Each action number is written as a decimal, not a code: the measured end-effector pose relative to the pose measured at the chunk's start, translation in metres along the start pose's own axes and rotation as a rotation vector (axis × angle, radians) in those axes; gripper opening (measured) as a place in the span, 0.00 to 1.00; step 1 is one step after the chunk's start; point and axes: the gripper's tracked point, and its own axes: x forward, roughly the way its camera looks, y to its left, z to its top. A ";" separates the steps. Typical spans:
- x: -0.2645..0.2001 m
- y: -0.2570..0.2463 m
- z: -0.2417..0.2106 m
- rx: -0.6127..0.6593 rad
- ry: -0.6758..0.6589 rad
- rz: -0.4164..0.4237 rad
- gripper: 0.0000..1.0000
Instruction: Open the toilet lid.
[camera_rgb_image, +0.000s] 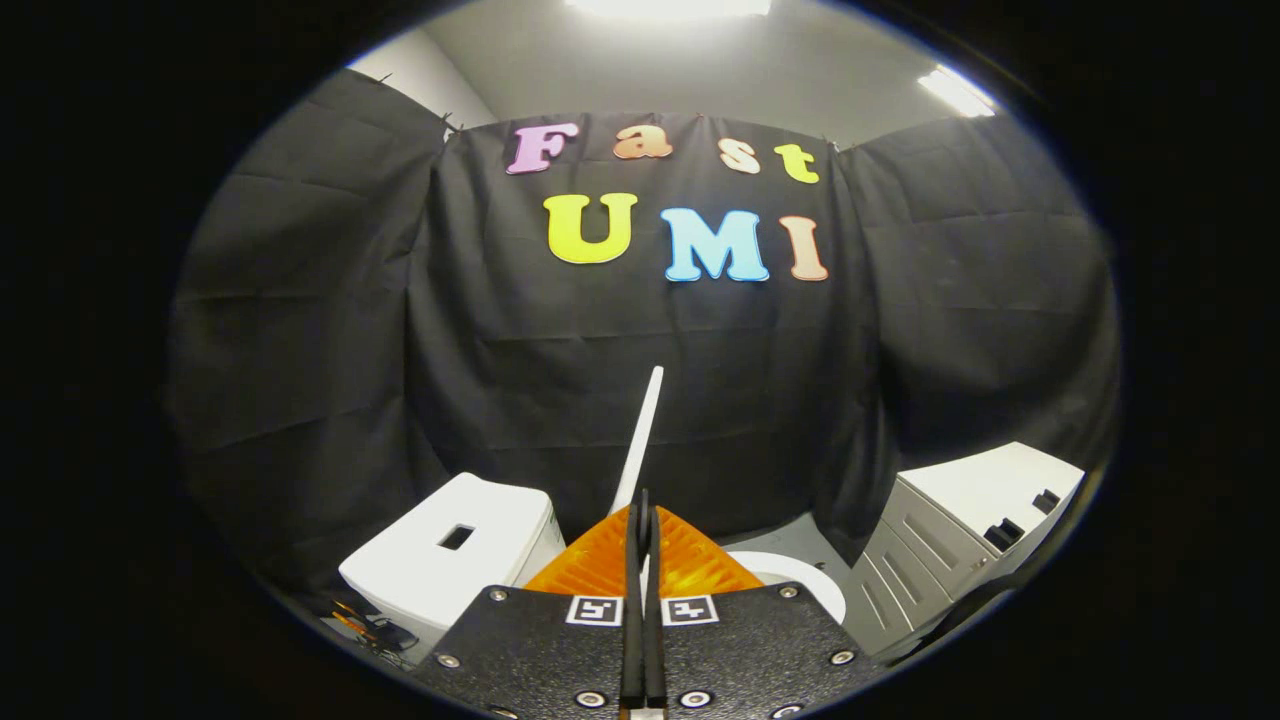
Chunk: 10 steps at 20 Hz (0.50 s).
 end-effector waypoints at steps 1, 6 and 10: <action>0.001 0.005 0.001 -0.002 0.000 0.006 0.00; 0.000 0.029 0.009 -0.024 -0.011 0.032 0.00; 0.002 0.049 0.012 -0.046 -0.017 0.054 0.00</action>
